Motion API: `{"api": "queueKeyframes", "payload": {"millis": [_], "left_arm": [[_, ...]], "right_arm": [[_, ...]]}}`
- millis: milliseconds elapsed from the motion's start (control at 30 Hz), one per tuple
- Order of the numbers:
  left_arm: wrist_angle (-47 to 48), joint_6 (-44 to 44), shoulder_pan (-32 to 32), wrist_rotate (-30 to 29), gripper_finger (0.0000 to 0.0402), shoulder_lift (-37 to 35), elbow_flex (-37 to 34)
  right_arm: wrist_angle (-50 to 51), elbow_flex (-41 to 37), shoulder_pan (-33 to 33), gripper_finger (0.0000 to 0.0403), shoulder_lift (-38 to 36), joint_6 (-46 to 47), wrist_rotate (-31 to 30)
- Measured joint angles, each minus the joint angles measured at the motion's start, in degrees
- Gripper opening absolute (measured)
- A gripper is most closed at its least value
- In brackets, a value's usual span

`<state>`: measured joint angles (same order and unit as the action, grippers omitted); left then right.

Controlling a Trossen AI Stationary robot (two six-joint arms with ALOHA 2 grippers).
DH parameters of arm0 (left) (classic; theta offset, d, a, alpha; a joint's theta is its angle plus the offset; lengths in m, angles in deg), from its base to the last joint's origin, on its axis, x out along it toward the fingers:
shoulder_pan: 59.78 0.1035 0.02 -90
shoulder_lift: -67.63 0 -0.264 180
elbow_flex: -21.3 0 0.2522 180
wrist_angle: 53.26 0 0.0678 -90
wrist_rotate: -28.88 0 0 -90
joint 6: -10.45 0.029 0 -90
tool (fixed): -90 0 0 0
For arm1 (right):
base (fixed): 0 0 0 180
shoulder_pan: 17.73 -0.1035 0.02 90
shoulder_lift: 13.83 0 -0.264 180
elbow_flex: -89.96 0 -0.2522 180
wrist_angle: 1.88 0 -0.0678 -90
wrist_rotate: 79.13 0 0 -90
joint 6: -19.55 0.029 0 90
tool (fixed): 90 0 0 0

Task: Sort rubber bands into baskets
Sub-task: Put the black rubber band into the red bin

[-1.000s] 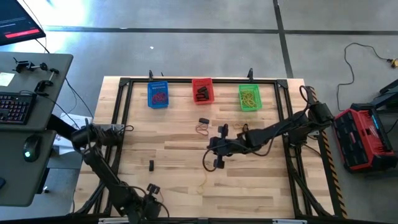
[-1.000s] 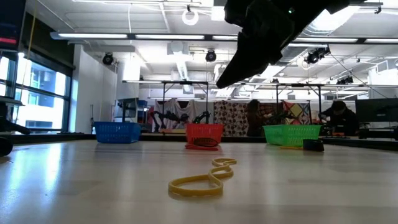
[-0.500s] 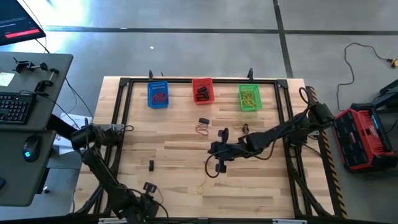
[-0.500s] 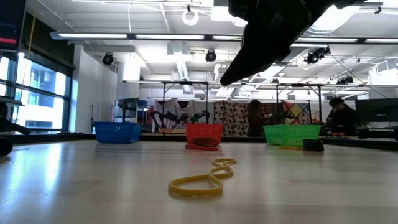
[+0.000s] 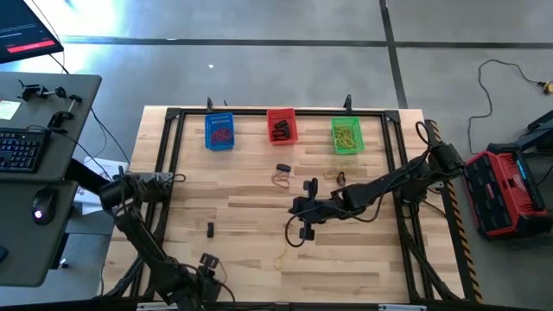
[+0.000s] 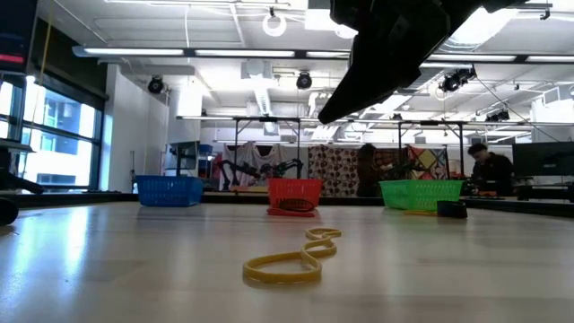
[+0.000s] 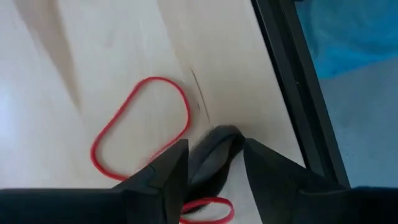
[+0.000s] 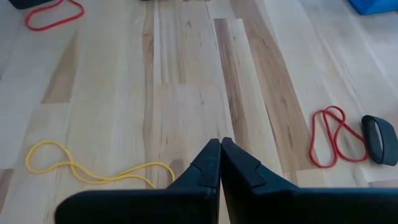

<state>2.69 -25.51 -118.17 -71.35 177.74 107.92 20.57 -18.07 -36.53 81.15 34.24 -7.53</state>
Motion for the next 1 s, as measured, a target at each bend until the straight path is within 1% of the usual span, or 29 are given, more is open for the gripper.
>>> {"api": "queueKeyframes", "payload": {"millis": [100, 233, 333, 500, 533, 667, 833, 1000], "left_arm": [[0.11, 0.7, 0.0, 1.06, 0.0142, 1.1, 0.02], [0.09, 0.68, 0.0, 2.03, 0.0116, 1.69, 0.0], [-0.1, 0.67, 0.0, 2.22, 0.0084, 1.68, 0.0], [-0.21, 0.65, 0.0, 3.75, 0.0017, 1.59, 0.0], [-0.19, 0.65, 0.02, 3.78, 0.0009, 1.59, 0.0], [-0.19, 0.26, 0.08, 3.6, 0.0009, 1.59, 0.0], [-0.09, -3.92, 1.64, 3.3, 0.0003, 1.52, 0.0], [-0.52, -4.31, 3.05, 2.85, 0.0002, 1.33, 0.0]], "right_arm": [[0.13, -0.01, 0.0, 0.0, 0.0, 0.01, 0.0], [0.36, 0.0, 0.0, 0.0, 0.0, 0.02, -0.02], [0.49, -0.01, 0.0, 0.0, 0.0, 0.03, -0.01], [0.52, 0.01, 0.0, 0.0, 0.0, 0.03, 0.0], [0.53, 0.0, 0.0, 0.0, 0.0, 0.03, -0.01], [0.53, 0.01, 0.0, 0.0, 0.0, 0.03, -0.02], [0.52, 0.0, 0.0, 0.0, 0.0, -0.07, -0.02], [0.53, -0.01, 0.0, 0.0, 0.0, -0.6, -0.02]]}}
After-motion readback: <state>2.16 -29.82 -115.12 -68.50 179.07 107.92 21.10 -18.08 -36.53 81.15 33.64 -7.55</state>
